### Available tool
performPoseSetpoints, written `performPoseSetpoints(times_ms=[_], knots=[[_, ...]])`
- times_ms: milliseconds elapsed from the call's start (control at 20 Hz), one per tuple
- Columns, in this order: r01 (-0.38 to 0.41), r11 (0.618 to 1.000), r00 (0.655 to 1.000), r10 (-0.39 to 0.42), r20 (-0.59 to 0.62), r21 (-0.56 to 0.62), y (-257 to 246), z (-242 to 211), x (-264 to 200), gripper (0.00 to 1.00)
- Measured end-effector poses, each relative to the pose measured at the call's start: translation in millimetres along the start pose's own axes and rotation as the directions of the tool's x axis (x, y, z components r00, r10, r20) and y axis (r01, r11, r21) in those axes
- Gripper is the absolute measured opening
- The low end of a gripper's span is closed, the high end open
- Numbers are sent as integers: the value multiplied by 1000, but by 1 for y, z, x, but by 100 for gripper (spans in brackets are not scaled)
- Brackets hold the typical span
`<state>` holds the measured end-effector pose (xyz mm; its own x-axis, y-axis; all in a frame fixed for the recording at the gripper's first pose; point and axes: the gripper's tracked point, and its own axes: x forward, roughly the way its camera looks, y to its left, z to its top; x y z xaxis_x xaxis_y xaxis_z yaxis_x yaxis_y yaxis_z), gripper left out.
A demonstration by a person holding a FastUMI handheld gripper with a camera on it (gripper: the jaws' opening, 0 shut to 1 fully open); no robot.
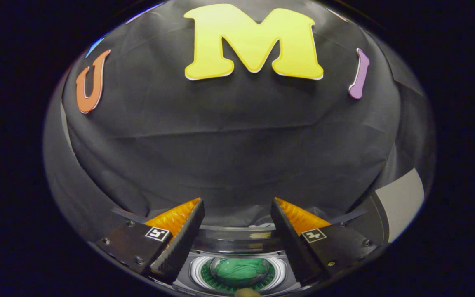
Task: Put the clothes into the washing machine and then close the washing machine lid.
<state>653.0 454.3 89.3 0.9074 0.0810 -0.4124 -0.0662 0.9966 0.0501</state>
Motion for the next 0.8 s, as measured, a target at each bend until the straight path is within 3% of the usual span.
performPoseSetpoints(times_ms=[800], knots=[[-10,1000,998,11,57,-15,0,-45,-56,100]])
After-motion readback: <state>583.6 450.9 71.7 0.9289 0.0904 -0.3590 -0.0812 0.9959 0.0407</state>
